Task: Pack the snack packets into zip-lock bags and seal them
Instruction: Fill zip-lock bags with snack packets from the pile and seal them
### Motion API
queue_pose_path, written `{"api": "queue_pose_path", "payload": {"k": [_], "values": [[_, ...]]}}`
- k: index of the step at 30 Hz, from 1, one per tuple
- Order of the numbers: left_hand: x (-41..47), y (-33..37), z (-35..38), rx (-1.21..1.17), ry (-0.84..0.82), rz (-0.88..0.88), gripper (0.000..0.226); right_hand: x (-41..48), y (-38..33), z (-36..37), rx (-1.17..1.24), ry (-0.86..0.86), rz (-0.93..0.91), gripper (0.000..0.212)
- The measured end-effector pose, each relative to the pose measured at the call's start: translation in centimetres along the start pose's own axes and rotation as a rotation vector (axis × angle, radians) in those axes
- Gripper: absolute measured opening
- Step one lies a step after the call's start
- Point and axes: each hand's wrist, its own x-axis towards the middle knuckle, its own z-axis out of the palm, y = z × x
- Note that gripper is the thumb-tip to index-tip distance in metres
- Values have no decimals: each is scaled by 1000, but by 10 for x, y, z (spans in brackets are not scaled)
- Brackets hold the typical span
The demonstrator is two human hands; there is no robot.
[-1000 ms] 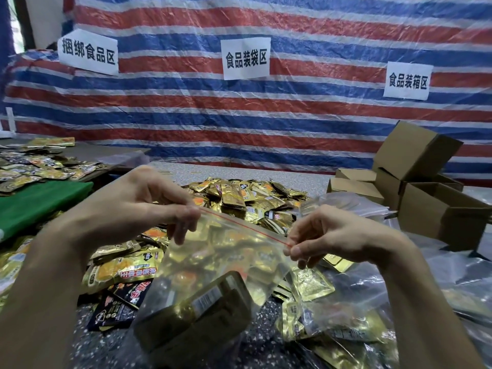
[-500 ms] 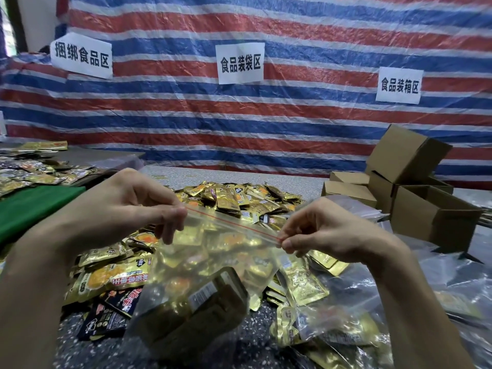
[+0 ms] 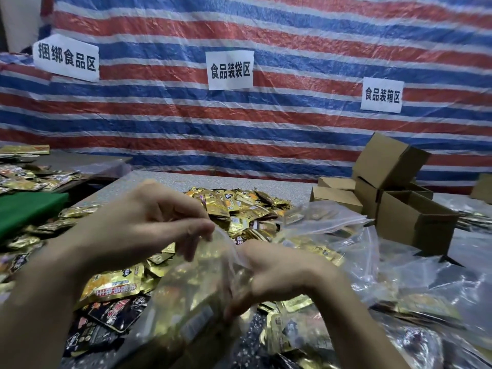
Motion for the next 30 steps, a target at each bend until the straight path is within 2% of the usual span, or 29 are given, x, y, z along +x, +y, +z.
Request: {"api": "queue_pose_path", "payload": {"k": [3,5,7,9,12,16,20,22,23,25,27,30], "values": [[5,4,8,5,-28,-22,22,-7,-2,-5,20,57,17,12],[8,7,14,30,-31,-17,31,-17,-6,-13,102,100,48,16],[12,8,20,52,12,-11,36,-28,-8,-24,52,156,96,19],[16,7,26,91,82,-24,41,-40,-8,-39,-36,231,166,17],[22,6,39,173,125,-60,47,-59,-3,-73,-13,372,340,16],[30,11,67,223,59,-47,68,-83,15,-117,-135,748,482,11],[30,15,88,212,16,20,58,-97,49,-153,-217,1258,579,16],[30,18,95,218,23,48,54,-96,71,-162,-348,1401,583,21],[30,20,98,220,38,65,52,-94,81,-162,-373,1417,562,20],[31,25,103,207,75,94,55,-89,104,-154,-338,1333,590,14],[31,29,105,189,107,104,56,-86,130,-136,-245,1152,708,8],[30,32,104,154,131,108,53,-85,158,-110,-135,907,884,12]]}}
